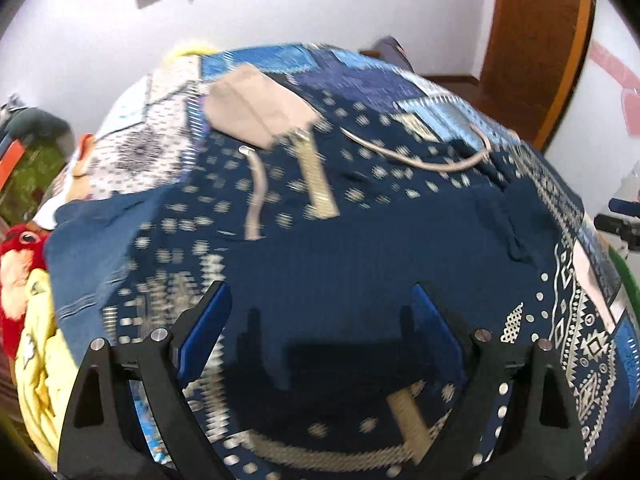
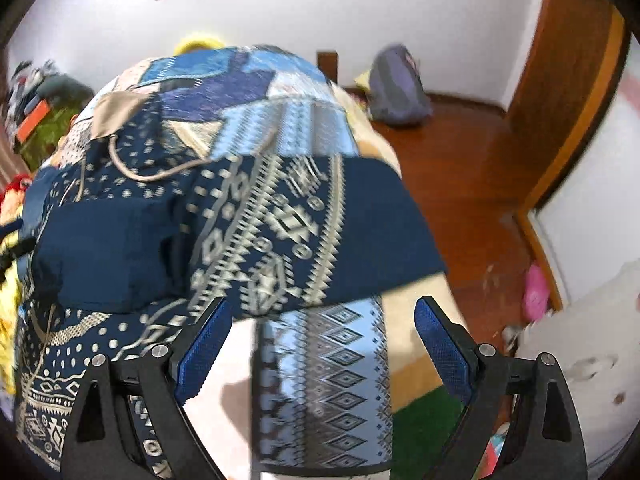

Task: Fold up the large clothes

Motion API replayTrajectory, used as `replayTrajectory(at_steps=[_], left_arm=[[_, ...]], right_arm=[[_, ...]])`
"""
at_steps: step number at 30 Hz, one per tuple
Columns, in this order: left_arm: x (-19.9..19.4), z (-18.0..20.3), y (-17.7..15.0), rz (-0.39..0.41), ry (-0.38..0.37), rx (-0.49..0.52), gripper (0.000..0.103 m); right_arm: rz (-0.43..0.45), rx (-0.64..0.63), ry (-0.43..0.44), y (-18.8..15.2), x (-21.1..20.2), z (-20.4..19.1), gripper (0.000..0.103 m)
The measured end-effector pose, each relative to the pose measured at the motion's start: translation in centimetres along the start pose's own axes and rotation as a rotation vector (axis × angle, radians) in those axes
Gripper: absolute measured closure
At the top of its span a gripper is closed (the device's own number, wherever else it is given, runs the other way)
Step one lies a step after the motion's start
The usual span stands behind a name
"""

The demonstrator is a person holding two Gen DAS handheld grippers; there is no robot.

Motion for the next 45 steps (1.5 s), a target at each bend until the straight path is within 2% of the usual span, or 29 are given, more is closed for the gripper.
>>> replayTrajectory(at_steps=[5, 7, 9, 13, 16, 18, 20, 26, 31, 33, 39, 45], left_arm=[[3.0, 1.9, -0.4, -0.04, -0.018, 0.018, 0.012], [3.8, 2.2, -0.5, -0.048, -0.025, 0.013, 0.012], [4.2, 2.2, -0.4, -0.035, -0.025, 0.003, 0.011], [4.5, 2.1, -0.1, -0.023, -0.028, -0.008, 0.01], [4.5, 2.0, -0.1, -0.018, -0.028, -0.012, 0.01], [4.4, 1.9, -0.1, -0.02, -0.022, -0.013, 0.01], [4.2, 1.7, -0.2, -0.023, -0.016, -0.015, 0.01], [1.3, 0.6, 0.0, 0.015, -0.006, -0.027, 0.01], [-1.9, -0.4, 0.4, 0.067, 0.009, -0.035, 0.01], [-3.4, -0.8, 0.5, 0.092, 0.012, -0.04, 0.01], [-7.2, -1.8, 0.2, 0.158, 0.014, -0.047, 0.01], [-10.5, -3.0, -0.9, 0.212, 0.028, -0.043, 0.01]], right_arm=[[-0.049, 0.177, 0.111, 0.0, 3.0, 3.4, 0.013], [-0.061, 0.242, 0.158, 0.3, 4.2, 4.3, 0.018], [-0.088, 0.311, 0.201, 0.6, 5.9, 5.2, 0.031], [-0.068, 0.429, 0.239, 1.4, 7.9, 6.4, 0.032], [-0.031, 0.463, 0.212, 2.5, 8.4, 6.8, 0.05], [-0.011, 0.476, 0.189, 3.4, 8.4, 7.1, 0.075], [0.006, 0.484, 0.156, 4.0, 8.1, 7.4, 0.09], [0.146, 0.442, 0.169, 5.6, 2.4, 7.5, 0.096], [0.265, 0.324, 0.175, 7.4, -4.6, 4.8, 0.096], [0.305, 0.291, 0.203, 8.2, -7.4, 3.1, 0.096], [0.322, 0.14, 0.251, 9.0, -11.1, -4.9, 0.096], [0.244, 0.048, 0.332, 7.6, -9.2, -13.9, 0.096]])
Point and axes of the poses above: each gripper's, at about its wrist camera, not at the fingertips, and x roughly the way its jaws point, z to its right, y to its top, the point moved 6 cm from there along x, roughly the way its jaws point, and after that the axes turned 2 degrees about x, right-handed, at the moved point
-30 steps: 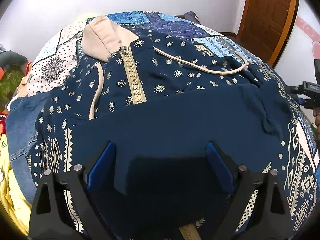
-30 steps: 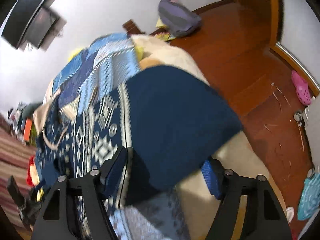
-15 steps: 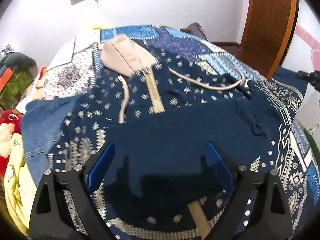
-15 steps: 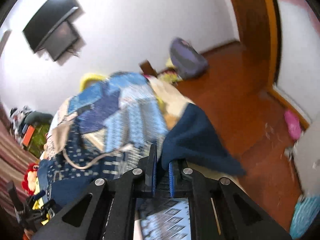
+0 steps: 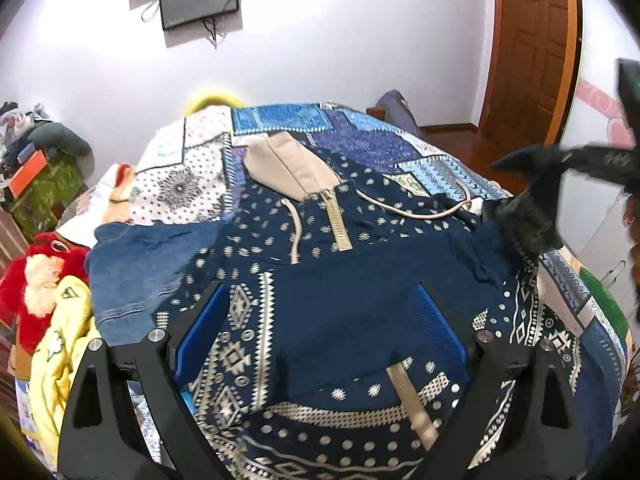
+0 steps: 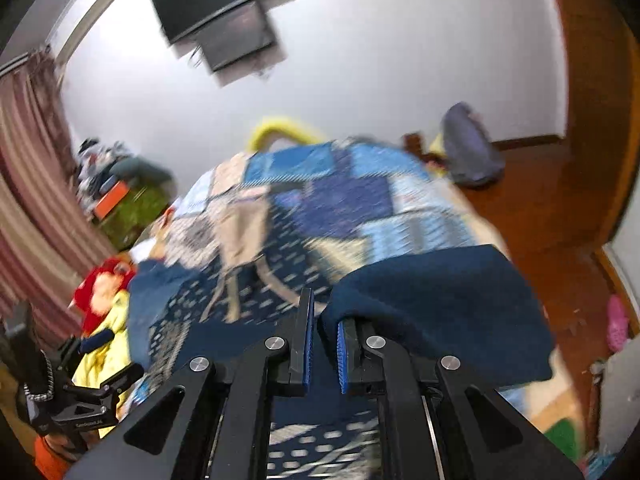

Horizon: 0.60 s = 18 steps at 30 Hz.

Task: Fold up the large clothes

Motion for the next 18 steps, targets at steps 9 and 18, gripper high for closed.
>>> replayTrajectory(at_steps=[9, 18], left_arm=[[-2.1, -3.2, -2.7, -0.007, 0.013, -0.037, 0.01], [-1.1, -5.9, -6.1, -0.074, 0.025, -0.101, 0.01]], right_arm=[[-0.308, -0.054, -0.003, -9.7, 11.4, -7.1, 0.095], [-0.39, -0.077, -0.153, -14.7, 13.1, -7.8, 0.095]])
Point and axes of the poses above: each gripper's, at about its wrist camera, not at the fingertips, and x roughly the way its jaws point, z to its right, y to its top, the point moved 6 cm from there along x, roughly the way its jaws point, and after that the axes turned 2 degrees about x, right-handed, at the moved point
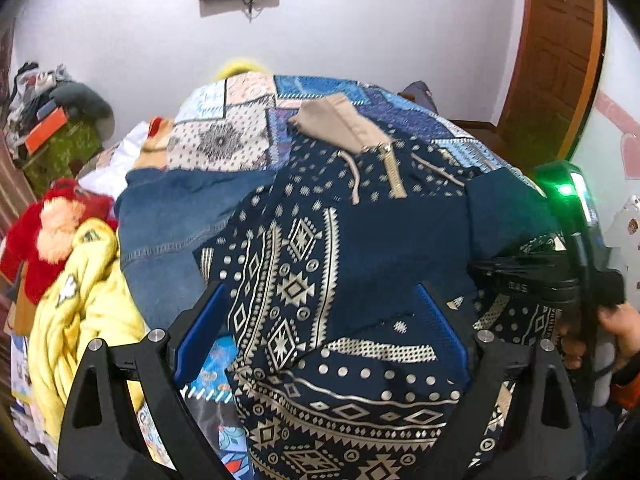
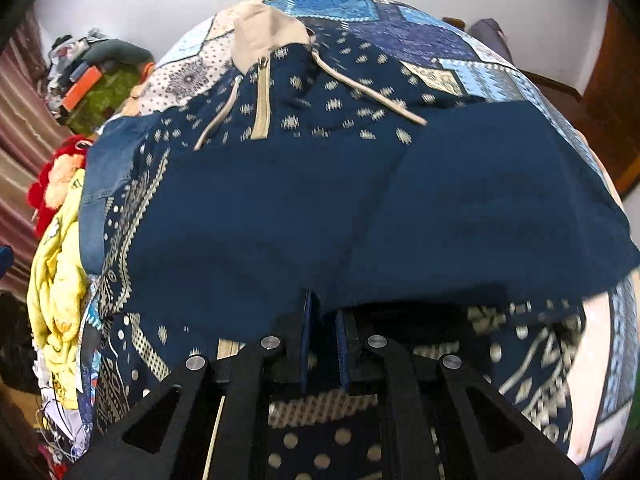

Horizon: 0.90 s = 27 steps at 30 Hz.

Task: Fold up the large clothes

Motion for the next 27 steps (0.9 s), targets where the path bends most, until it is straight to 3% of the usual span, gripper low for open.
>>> replayTrajectory(at_steps=[3, 5, 6, 10, 14, 20, 23, 27], left_arm=[[0.2, -0.1, -0.6, -0.016, -0.006, -0.017, 0.01], [0.1, 0.2, -0.7, -0.021, -0.013, -0.017, 0.01], [0.0, 0.4, -0.7, -0.023, -0.013, -0.014, 0.01], [-0.5, 2.1, 0.0, -0.024, -0.029, 0.014, 0.01], [-0.6, 5.1, 1.7, -0.019, -0.048, 0.069, 0.01], [0.3, 12.6, 5.1, -0.007, -0.122, 0.171, 0.01], [2.0, 17.7, 6.4, -0.038, -0.194, 0.228, 0.01], [5.0, 23.9, 7.1, -0.092, -0.236, 0.321, 0.01]], right_arm=[[-0.055, 0.015, 0.024, -0.9, -0.6, 0.0, 0.095], [-0.203, 0.057, 0.182, -2.5, -0.2, -0.5, 0.095], [-0.229, 0.087, 0.231, -3.0, -0.3, -0.4, 0.095], [-0.226, 0.063, 0.293, -3.6, -1.8, 0.3, 0.095], [-0.086, 0.041, 0.269, -3.2, -5.9, 3.3, 0.095], [0.183, 0.019, 0.076, -2.0, -14.2, 10.9, 0.095], [0.26, 0.026, -0.018, -1.7, -17.4, 15.0, 0.095], [0.308, 0.065, -0.089, -2.0, -19.6, 19.4, 0.095]])
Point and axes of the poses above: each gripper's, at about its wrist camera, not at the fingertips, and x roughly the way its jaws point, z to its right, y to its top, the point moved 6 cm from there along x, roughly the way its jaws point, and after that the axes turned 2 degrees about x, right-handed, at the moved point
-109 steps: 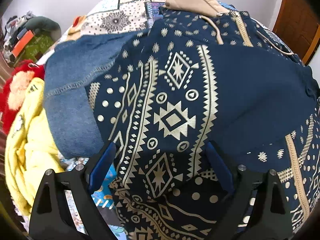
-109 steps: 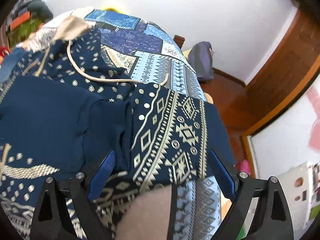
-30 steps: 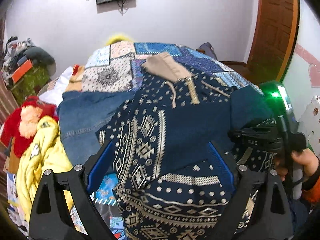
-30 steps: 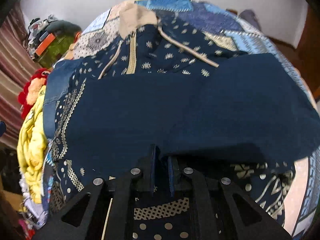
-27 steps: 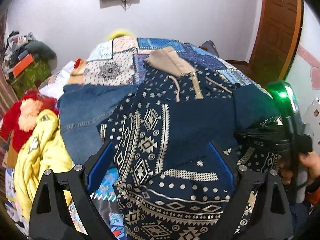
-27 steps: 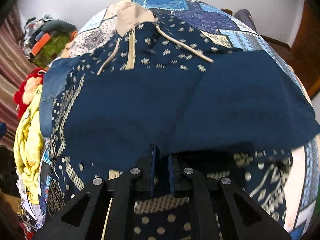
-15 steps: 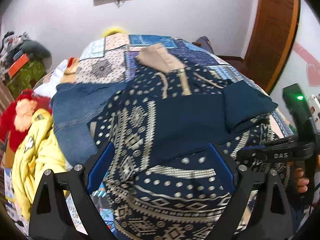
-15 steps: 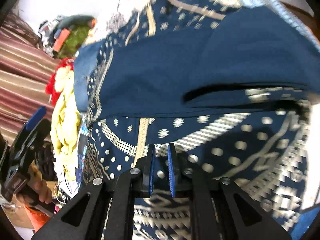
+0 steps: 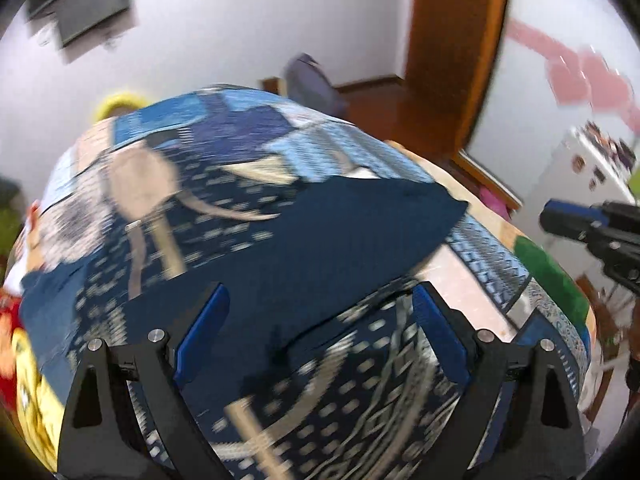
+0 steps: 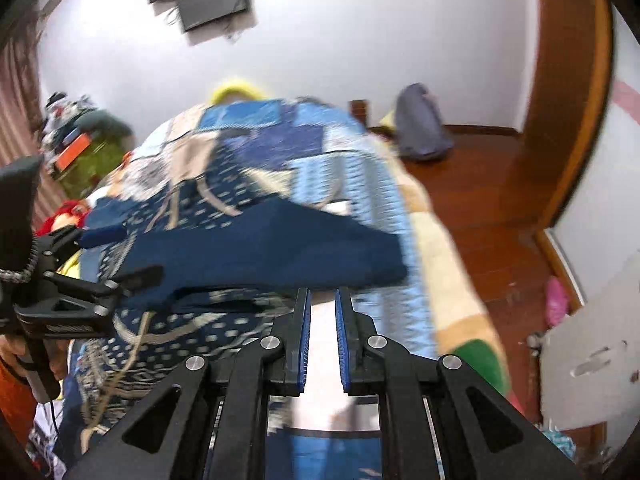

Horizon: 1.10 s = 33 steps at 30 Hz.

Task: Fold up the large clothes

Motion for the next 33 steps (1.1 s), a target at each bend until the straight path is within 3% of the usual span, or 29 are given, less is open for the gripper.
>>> replayTrajectory(at_steps=[6, 12, 14, 17, 18, 20, 22, 25, 30, 33], left_arm=[[6.3, 7.0, 2.2, -0.095, -0.058, 0.159, 0.01], [11.1, 10.4, 2.6, -0.162, -0.037, 0.27, 0.011], [12.5, 11.1, 2.5, -0.192, -0.052, 0.282, 0.025], [13.5, 11.3, 2.9, -0.187, -0.067, 0.267, 0.036], [13.7, 11.1, 3.3, -0.177, -0.062, 0.256, 0.041], [14.1, 10.5, 3.9, -0.18, -0.042, 0.227, 0.071], [14.3, 9.2, 4.7, -0.188, -0.049, 0.165, 0.093], [12.4, 6.9, 6.0, -0.132, -0.081, 0.077, 0.093], [5.0, 0.4, 7.9, 0.034, -0.117, -0.084, 0.094], [0.7, -4.4, 8.0, 0.111, -0.068, -0.146, 0.094]], right_arm=[[-0.018, 0.094, -0.048, -1.1, 0.4, 5.9, 0.095], [-0.082, 0.144, -0.074, -3.2, 2.6, 8.0, 0.095], [-0.089, 0.159, -0.064, -3.6, 3.1, 8.1, 0.095], [-0.09, 0.164, -0.057, -3.6, 3.5, 8.0, 0.095], [-0.089, 0.16, -0.057, -3.6, 3.5, 7.8, 0.095], [-0.085, 0.149, -0.06, -3.6, 3.5, 7.5, 0.095], [-0.085, 0.14, -0.06, -3.5, 3.4, 7.1, 0.095], [-0.084, 0.127, -0.049, -3.3, 3.4, 6.3, 0.095], [-0.077, 0.087, -0.038, -2.7, 3.5, 4.6, 0.095], [-0.078, 0.071, -0.015, -2.3, 3.9, 3.3, 0.095]])
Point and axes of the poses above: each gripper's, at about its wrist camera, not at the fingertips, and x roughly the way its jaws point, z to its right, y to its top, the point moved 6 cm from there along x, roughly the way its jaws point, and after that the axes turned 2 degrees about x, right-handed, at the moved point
